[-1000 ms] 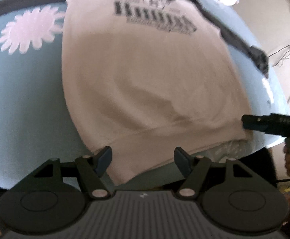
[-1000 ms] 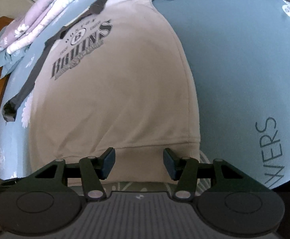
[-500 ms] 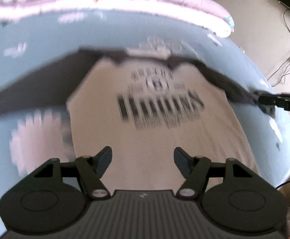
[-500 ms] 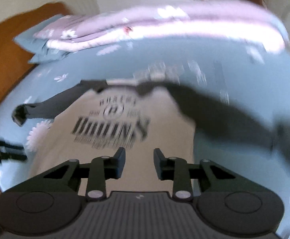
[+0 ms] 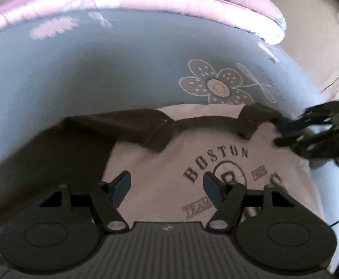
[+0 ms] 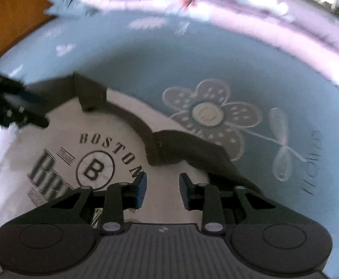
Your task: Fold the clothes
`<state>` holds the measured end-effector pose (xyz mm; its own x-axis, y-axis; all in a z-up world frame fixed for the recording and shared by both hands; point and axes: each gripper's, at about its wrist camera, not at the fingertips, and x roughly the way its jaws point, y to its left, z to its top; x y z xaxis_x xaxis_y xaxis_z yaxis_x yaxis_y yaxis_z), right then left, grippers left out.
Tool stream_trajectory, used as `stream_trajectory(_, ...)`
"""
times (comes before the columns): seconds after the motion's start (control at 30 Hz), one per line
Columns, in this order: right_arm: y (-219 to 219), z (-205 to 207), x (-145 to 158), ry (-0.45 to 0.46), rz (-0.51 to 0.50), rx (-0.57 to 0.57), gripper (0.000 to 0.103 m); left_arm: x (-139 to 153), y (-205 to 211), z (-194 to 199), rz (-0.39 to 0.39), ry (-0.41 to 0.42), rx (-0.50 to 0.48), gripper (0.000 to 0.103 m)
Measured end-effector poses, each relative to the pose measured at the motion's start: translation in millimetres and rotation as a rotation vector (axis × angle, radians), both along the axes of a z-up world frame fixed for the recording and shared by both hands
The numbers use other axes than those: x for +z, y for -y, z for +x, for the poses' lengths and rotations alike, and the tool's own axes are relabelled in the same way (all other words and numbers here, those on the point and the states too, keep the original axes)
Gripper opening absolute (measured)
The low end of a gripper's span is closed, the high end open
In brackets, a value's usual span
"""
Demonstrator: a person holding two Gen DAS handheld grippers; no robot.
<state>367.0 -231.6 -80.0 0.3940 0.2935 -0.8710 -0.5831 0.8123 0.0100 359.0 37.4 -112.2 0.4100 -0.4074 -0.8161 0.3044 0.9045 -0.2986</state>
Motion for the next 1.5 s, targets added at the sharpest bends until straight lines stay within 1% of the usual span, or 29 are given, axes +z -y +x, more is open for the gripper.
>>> stream_trajectory(0.07,-6.9,8.3,-15.4,-0.036,-0.014,0.032,0.036,-9.6,-1.3,14.3,-0.035,-0.028,-0.009,0.068)
stream_trajectory(0.13,-12.1,15.2,-25.9,-0.051,-0.021,0.059,0.036,-16.8,-1.8,26.8,-0.056,-0.043,-0.004,0.068)
stream_trajectory(0.17,-14.0,18.1,-29.2,-0.049,-0.024,0.068,0.036,-19.3,-2.7,33.0,-0.065,-0.048,0.006,0.068)
stream_trajectory(0.23,-13.8,25.9,-28.2,-0.027,-0.023,0.066,0.036,-18.1,-6.1,45.3,-0.084,-0.033,0.029,0.068)
stream_trajectory(0.27,-13.2,30.2,-26.7,-0.015,-0.020,0.064,0.036,-16.9,-9.4,50.7,-0.108,-0.025,0.041,0.068)
stream_trajectory(0.33,-8.5,40.0,-24.2,0.014,0.006,0.035,0.037,-15.5,-16.6,62.2,-0.152,-0.008,0.076,0.068)
stream_trajectory(0.4,-2.8,48.2,-25.4,0.038,0.034,-0.010,0.041,-18.1,-24.0,73.3,-0.190,0.000,0.121,0.068)
stream_trajectory(0.53,5.4,70.1,-32.7,0.063,0.070,-0.106,0.042,-29.2,-31.9,89.4,-0.222,0.015,0.211,0.068)
stream_trajectory(0.6,4.6,77.1,-41.4,0.085,0.061,-0.144,0.042,-35.6,-34.6,95.6,-0.234,0.029,0.256,0.068)
stream_trajectory(0.7,5.2,81.8,-52.9,0.107,0.048,-0.213,0.042,-39.6,-39.9,97.9,-0.196,0.053,0.344,0.068)
stream_trajectory(0.77,10.7,76.7,-47.6,0.133,0.089,-0.217,0.042,-31.2,-44.7,91.7,-0.217,0.080,0.334,0.068)
stream_trajectory(0.8,13.9,72.1,-42.6,0.150,0.116,-0.197,0.042,-25.9,-47.0,88.2,-0.231,0.088,0.312,0.068)
stream_trajectory(0.83,16.6,64.4,-34.8,0.169,0.139,-0.146,0.042,-20.5,-47.5,84.0,-0.237,0.092,0.282,0.068)
stream_trajectory(0.9,16.4,46.3,-19.8,0.192,0.141,0.001,0.042,-11.9,-46.9,74.1,-0.248,0.105,0.227,0.070)
stream_trajectory(0.97,13.0,30.0,-11.1,0.129,0.142,0.172,0.042,-7.4,-43.1,67.7,-0.251,0.104,0.159,0.071)
stream_trajectory(1.0,10.8,24.4,-11.4,0.092,0.145,0.231,0.042,-6.6,-40.5,64.5,-0.244,0.108,0.135,0.071)
stream_trajectory(1.03,8.3,19.2,-13.5,0.048,0.153,0.285,0.042,-9.8,-36.7,65.7,-0.236,0.094,0.110,0.072)
stream_trajectory(1.1,2.4,16.0,-24.8,-0.050,0.160,0.346,0.042,-16.1,-29.1,68.0,-0.220,0.067,0.059,0.072)
stream_trajectory(1.13,-1.5,17.3,-33.6,-0.084,0.140,0.354,0.042,-19.3,-25.3,69.2,-0.212,0.053,0.034,0.072)
stream_trajectory(1.17,-5.1,20.3,-41.7,-0.094,0.106,0.348,0.042,-22.5,-21.5,70.5,-0.203,0.039,0.010,0.072)
stream_trajectory(1.23,-7.3,30.8,-51.8,-0.091,0.051,0.306,0.042,-29.2,-19.6,80.6,-0.168,0.035,0.039,0.071)
stream_trajectory(1.27,-5.4,37.1,-52.0,-0.063,0.042,0.273,0.042,-31.6,-20.2,85.8,-0.153,0.039,0.057,0.071)
stream_trajectory(1.37,8.0,62.6,-44.7,-0.003,0.106,0.157,0.042,-35.9,-28.3,101.3,-0.194,0.049,0.123,0.071)
stream_trajectory(1.43,13.9,75.4,-41.9,0.055,0.112,0.092,0.045,-40.3,-31.5,111.3,-0.212,0.050,0.162,0.071)
stream_trajectory(1.47,16.1,82.0,-43.3,0.070,0.108,0.056,0.048,-42.5,-32.3,113.6,-0.214,0.053,0.169,0.071)
stream_trajectory(1.5,16.1,87.1,-47.8,0.077,0.095,0.027,0.048,-44.1,-32.0,114.7,-0.215,0.061,0.178,0.071)
